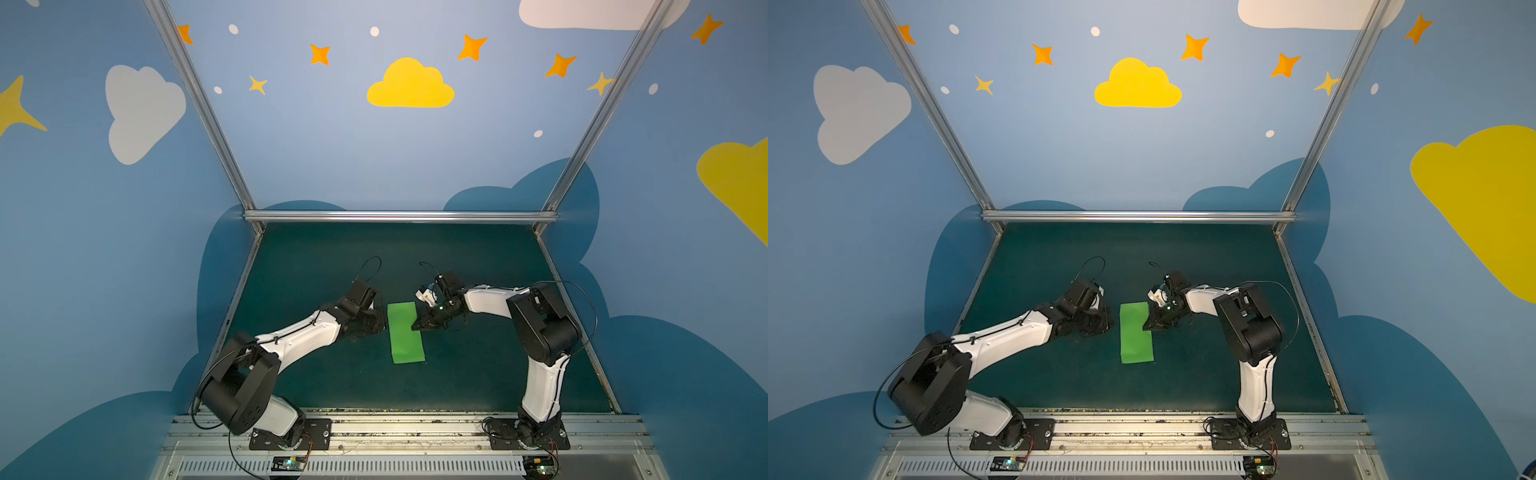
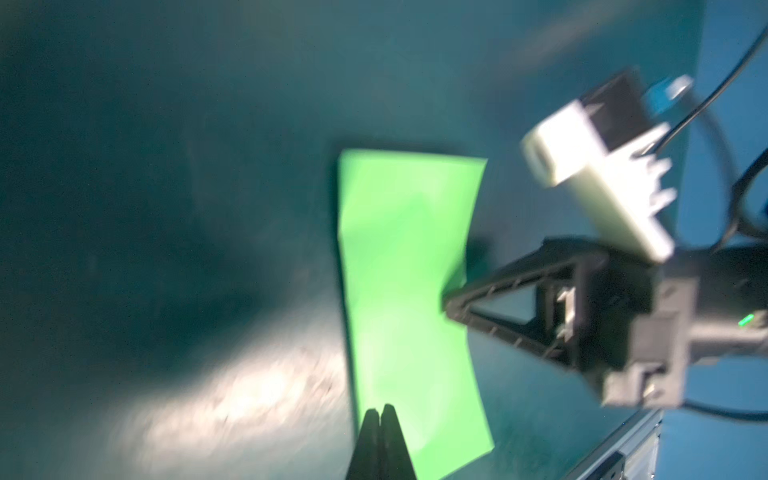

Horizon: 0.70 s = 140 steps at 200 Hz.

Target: Fold a paper plane with a square sheet of paper (fold left side to right side)

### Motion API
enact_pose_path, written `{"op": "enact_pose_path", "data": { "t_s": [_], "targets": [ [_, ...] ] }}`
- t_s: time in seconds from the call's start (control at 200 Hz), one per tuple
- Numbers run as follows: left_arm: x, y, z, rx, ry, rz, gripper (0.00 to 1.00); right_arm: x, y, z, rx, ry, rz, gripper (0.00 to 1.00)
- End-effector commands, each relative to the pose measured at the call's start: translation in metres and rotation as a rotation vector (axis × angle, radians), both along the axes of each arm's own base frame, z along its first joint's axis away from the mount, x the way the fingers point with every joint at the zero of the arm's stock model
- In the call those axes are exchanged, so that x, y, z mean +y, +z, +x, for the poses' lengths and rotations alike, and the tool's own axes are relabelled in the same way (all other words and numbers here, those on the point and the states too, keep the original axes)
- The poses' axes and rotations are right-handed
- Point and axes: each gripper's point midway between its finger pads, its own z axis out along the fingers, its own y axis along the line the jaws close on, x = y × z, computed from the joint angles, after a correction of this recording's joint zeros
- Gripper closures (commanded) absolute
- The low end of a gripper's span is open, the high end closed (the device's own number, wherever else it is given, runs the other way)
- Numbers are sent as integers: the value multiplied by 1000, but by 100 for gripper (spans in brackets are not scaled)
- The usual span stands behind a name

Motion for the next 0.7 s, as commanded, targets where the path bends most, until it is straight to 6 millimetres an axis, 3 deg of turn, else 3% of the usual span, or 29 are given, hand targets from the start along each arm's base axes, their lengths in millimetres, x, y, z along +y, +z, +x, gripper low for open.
{"op": "enact_pose_path", "data": {
  "t_s": [0.0,0.29,0.696],
  "targets": [
    [-6,-12,7,30,-74,49,96,-45,-67,-34,114,-13,-280,100],
    [-13,-28,46,42,-89,64,96,-45,-68,-35,114,-11,-279,100],
    [-11,-49,64,76,-80,83,96,-45,-69,-36,120,-10,-278,100]
  ]
}}
